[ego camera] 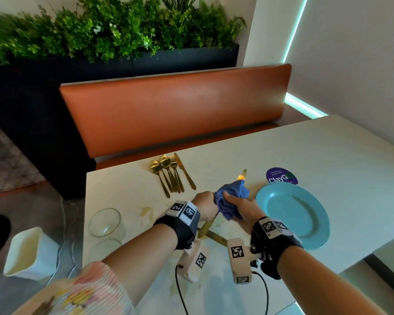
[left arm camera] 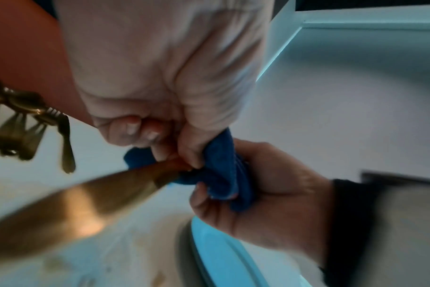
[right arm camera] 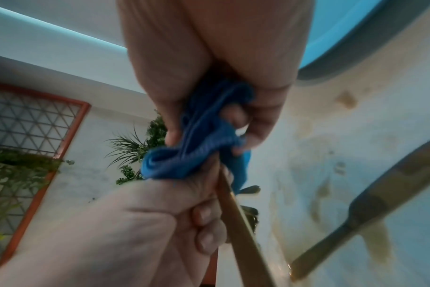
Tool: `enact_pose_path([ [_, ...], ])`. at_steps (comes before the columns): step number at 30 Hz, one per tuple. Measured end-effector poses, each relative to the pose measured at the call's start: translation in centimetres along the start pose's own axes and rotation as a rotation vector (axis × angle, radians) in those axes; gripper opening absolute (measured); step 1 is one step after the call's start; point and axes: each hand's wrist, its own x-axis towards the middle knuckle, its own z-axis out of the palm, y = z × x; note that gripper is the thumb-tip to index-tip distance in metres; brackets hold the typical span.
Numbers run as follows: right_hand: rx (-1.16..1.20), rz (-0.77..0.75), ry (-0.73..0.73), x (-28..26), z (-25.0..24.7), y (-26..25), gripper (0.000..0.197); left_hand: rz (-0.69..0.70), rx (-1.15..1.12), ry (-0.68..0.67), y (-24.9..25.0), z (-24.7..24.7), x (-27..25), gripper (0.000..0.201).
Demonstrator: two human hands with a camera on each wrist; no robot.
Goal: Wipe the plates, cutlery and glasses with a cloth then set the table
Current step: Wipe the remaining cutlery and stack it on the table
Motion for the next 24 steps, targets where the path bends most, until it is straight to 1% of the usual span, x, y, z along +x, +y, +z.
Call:
enact_pose_path([
  [2, 0.033, -0.043, 0.113, 0.5, 0.5, -0.6, 0.022, -0.006, 0.002, 0.024, 0.6, 0.5, -0.3, 0.033],
  [4, 0.011, -0.058, 0.195, 0.7, 0.6, -2.1, 0.019, -0.023, -0.054, 0.048, 0.9, 0.5, -0.5, 0.033],
  [7, -0.055, -0.077, 0.337, 1.9, -0.9, -4.9, 0.027, -0.034, -0.147, 0.065, 0.9, 0.3, -0.5, 0.027],
  [9, -0.023, -0.114, 0.409, 2.5, -2.4, -6.3, 0.031, -0.043, -0.191, 0.066, 0.6, 0.1, -0.6, 0.027],
  [11, 0.047, -0.165, 0.466, 2.5, -3.6, -6.9, 0.041, -0.074, -0.230, 0.084, -0.1, 0.0, -0.6, 0.027],
  [12, 0.099, -0.171, 0.459, 2.2, -4.0, -6.9, 0.039, -0.094, -0.263, 0.099, -0.4, -0.1, -0.4, 0.027],
  [13, 0.149, -0.162, 0.417, 1.8, -4.1, -6.7, 0.035, -0.109, -0.302, 0.114, -0.7, -0.2, -0.3, 0.026],
  [14, 0.170, -0.131, 0.345, 1.2, -3.9, -6.1, 0.032, -0.114, -0.333, 0.133, -0.8, -0.3, -0.3, 0.026],
  [17, 0.066, -0.048, 0.106, -0.2, -1.8, -3.5, 0.029, -0.095, -0.342, 0.151, -0.1, -0.1, 0.1, 0.025],
  [18, 0.022, -0.048, 0.064, -0.5, -0.9, -2.7, 0.032, -0.089, -0.325, 0.152, 0.5, 0.0, 0.1, 0.025],
  [20, 0.013, -0.065, 0.069, -0.6, 0.3, -2.2, 0.030, -0.090, -0.318, 0.160, 1.4, 0.2, 0.1, 0.026],
  [23, 0.071, -0.110, 0.146, -0.1, 0.7, -3.4, 0.017, -0.038, -0.371, 0.200, 2.1, 0.0, 0.1, 0.022],
  [24, 0.099, -0.122, 0.170, 0.2, 0.5, -4.1, 0.018, -0.027, -0.391, 0.211, 2.2, -0.1, 0.0, 0.020],
])
